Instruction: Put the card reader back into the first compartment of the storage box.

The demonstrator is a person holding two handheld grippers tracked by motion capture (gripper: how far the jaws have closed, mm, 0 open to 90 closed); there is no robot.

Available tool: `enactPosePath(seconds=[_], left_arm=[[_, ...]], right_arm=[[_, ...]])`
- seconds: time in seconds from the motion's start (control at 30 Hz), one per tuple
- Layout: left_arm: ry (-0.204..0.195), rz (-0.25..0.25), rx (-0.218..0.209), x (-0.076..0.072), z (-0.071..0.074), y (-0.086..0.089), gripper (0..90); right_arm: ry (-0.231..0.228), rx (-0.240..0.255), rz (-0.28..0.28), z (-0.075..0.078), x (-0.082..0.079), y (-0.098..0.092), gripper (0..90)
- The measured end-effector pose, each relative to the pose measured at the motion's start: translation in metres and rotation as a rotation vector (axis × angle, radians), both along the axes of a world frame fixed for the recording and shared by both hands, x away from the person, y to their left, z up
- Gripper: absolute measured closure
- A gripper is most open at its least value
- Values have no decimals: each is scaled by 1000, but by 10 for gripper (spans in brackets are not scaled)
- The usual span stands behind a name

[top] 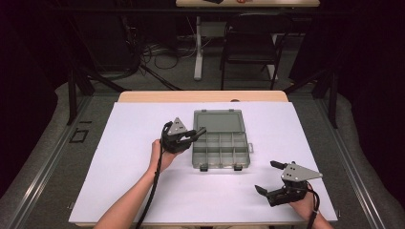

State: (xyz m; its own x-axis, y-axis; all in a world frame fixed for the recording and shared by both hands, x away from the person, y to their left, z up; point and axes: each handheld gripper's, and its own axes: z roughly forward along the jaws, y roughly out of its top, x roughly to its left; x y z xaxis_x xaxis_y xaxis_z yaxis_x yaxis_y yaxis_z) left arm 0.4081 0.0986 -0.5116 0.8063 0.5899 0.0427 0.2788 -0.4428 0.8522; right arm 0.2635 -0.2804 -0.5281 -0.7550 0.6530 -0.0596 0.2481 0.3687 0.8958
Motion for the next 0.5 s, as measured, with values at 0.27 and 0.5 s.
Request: enactPosePath(seconds=[0.27,0.5], left_arm=[[16,31,-5,1,-3,-1,743],[33,54,-10,1,-6,-4,743]], right_arm=[[0,0,2,0,0,0,0],[-9,1,4,1,-1,0,0]])
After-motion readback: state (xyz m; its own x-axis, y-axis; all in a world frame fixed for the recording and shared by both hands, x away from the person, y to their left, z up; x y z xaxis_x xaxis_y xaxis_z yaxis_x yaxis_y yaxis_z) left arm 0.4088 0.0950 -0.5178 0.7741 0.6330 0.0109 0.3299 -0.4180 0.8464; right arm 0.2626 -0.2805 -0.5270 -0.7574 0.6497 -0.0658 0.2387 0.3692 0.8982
